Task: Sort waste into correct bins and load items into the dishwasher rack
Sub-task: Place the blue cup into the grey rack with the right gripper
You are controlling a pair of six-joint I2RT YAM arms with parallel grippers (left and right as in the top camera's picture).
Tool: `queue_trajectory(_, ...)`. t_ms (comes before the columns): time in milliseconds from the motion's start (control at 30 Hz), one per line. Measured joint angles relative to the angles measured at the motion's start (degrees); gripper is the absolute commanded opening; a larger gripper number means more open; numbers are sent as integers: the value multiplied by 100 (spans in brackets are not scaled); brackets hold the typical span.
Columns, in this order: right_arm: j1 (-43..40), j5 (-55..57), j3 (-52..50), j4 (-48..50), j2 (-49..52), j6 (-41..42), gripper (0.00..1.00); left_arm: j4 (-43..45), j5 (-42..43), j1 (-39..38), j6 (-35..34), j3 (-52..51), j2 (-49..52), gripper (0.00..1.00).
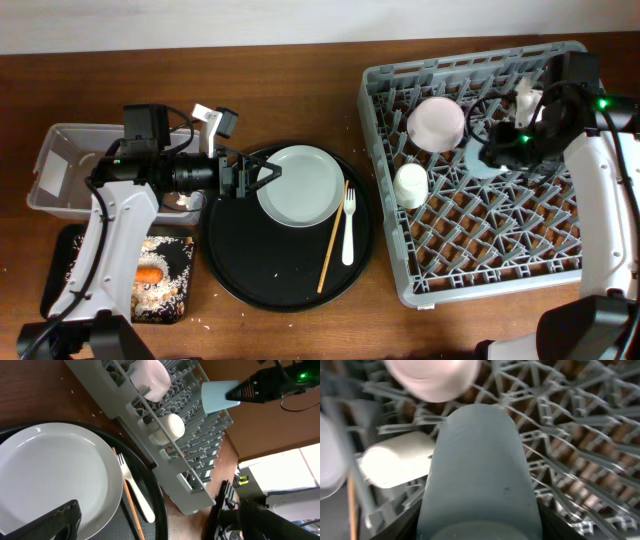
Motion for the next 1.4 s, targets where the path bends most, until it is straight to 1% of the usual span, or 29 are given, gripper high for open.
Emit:
queue_trajectory(33,0,315,0,-2,0,122,45,0,0,0,0,0,0,99)
queue_trajectory(100,0,564,-59,-11,0,275,45,2,-2,0,0,0,0,99)
queue_trajectory(167,7,446,-562,413,-20,321,45,4,-216,0,0,0,0,99)
queue_trajectory(200,28,396,-782,455,15,323,46,4,-584,0,0,-2,0,99)
queue_trajectory(267,146,343,-835,520,24,332,45,0,-1421,0,-2,-4,0,99)
queue_trajectory(300,243,317,-835,542,24,334,45,-2,-2365,0,0,-4,4,99)
queue_trajectory(333,293,304,-835,581,24,334,46,0,-2809,2,0,-4,7,99)
queue_trajectory(367,304,304,-835,616,24,332,45,0,-3423,2,0,-4,11,99)
queue_trajectory(400,304,304,-835,623,24,334,46,0,-3759,0,0,-4,11,99)
queue_trajectory(467,304,302,-885,667,24,334,45,0,-4133,0,0,-4,11,99)
queue_trajectory(567,304,234,-1174,955,28,337,46,-2,-4260,0,0,-4,11,99)
queue_trajectory(600,304,219,-1187,1012,28,334,49,-2,-4266,0,0,-4,11,99)
queue_trajectory(633,304,203,-1189,1034,28,337,60,0,-4284,0,0,-4,11,99)
queue_trajectory(667,304,192,-1189,1034,28,337,63,0,-4295,0,0,-4,11,99)
queue_trajectory(700,304,175,-1189,1029,28,356,68,-2,-4306,0,0,-4,11,99)
queue_trajectory(733,304,173,-1189,986,28,343,79,-2,-4306,0,0,-4,11,99)
queue_trajectory(800,304,173,-1189,957,28,367,86,-2,-4306,0,0,-4,11,99)
queue_trajectory(833,304,173,-1189,946,28,352,87,0,-4306,0,0,-4,11,99)
queue_trajectory(967,304,173,-1187,911,28,339,86,-2,-4306,0,0,-4,11,99)
queue_trajectory(1033,302,-17,-785,308,83,345,87,-7,-4304,0,0,-7,11,99)
queue_trajectory(1067,304,-291,-363,0,81,337,99,-2,-4306,0,0,-9,11,99)
queue_trajectory(1100,304,-715,7,-251,61,372,99,7,-4308,0,0,-11,11,99)
queue_trajectory(1133,304,-1128,122,-400,48,334,99,2,-4306,0,0,-11,11,99)
queue_trajectory(1167,304,-1453,122,-448,48,337,89,0,-4310,0,0,-11,11,99)
queue_trajectory(1200,315,-1709,122,-511,48,341,83,0,-4310,0,0,-11,11,99)
queue_trajectory(1267,527,-1875,122,-546,48,356,64,-2,-4319,0,0,-11,11,99)
queue_trajectory(1300,859,-1967,122,-540,48,361,61,-2,-4325,0,0,-11,11,99)
queue_trajectory(1367,1561,-1976,120,-367,48,372,61,2,-4330,0,0,-11,11,99)
queue_trajectory(1400,2039,-1985,118,-153,50,378,61,0,-4332,0,0,-15,11,99)
